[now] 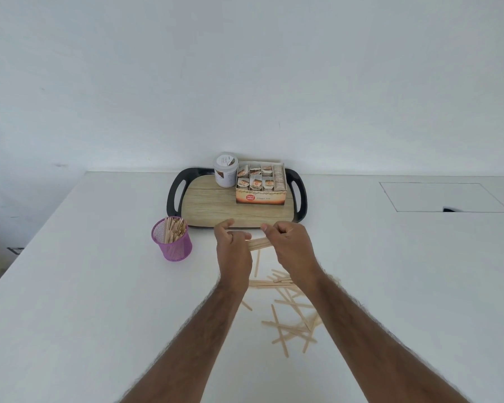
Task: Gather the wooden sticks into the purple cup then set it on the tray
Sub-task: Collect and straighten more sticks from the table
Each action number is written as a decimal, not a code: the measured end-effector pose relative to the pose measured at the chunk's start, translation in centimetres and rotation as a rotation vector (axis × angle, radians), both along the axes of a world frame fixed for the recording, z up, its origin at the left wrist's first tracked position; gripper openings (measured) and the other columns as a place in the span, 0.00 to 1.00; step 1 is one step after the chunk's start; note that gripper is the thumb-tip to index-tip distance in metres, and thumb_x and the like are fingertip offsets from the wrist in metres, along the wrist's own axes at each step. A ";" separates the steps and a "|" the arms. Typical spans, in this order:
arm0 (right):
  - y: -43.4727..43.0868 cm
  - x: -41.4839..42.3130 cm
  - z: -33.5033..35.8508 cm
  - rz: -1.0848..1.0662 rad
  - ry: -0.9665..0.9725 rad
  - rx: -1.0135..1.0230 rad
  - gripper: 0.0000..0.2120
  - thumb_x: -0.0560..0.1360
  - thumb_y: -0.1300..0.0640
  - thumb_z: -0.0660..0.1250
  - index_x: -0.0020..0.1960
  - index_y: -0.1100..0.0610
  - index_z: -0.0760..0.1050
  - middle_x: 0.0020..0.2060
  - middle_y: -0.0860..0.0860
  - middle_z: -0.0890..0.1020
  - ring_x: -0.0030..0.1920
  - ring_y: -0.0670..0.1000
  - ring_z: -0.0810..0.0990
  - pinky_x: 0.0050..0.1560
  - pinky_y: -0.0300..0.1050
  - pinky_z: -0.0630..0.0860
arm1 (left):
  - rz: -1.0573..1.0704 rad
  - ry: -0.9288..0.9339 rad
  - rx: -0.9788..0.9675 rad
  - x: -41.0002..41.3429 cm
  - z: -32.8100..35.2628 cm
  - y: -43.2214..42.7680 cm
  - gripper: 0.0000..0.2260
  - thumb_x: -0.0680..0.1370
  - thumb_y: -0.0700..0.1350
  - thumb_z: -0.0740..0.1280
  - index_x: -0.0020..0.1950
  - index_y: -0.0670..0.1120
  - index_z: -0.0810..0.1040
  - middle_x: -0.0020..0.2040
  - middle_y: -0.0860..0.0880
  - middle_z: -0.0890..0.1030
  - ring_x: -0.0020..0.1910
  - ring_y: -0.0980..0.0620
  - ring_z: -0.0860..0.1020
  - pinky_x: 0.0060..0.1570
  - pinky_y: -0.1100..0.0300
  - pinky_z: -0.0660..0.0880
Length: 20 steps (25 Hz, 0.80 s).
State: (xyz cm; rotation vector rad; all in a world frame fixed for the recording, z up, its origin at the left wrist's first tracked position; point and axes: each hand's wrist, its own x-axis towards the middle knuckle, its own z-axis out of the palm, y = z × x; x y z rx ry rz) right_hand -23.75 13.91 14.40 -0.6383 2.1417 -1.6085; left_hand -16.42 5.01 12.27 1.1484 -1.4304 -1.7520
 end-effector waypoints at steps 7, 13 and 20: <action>0.6 -0.6 -1.1 0.059 -0.220 -0.096 0.23 0.79 0.52 0.71 0.41 0.72 0.71 0.24 0.54 0.64 0.23 0.50 0.59 0.25 0.42 0.59 | -0.193 -0.023 0.004 0.7 0.4 -0.5 0.14 0.78 0.36 0.56 0.56 0.48 0.77 0.42 0.47 0.79 0.25 0.55 0.69 0.24 0.61 0.66; 1.1 -1.2 -2.0 0.034 -0.270 -0.153 0.16 0.80 0.53 0.70 0.37 0.62 0.78 0.23 0.52 0.66 0.23 0.50 0.61 0.24 0.41 0.61 | -0.408 -0.131 -0.044 0.6 0.5 -0.7 0.15 0.85 0.48 0.59 0.48 0.42 0.80 0.31 0.50 0.69 0.27 0.54 0.65 0.25 0.62 0.61; 1.1 -1.5 -2.6 -0.066 -0.485 -0.286 0.13 0.81 0.54 0.69 0.42 0.61 0.75 0.27 0.52 0.62 0.24 0.47 0.58 0.25 0.41 0.57 | -0.408 0.165 -0.005 1.7 -0.4 -0.9 0.07 0.79 0.48 0.72 0.50 0.46 0.87 0.35 0.48 0.80 0.28 0.53 0.76 0.34 0.58 0.78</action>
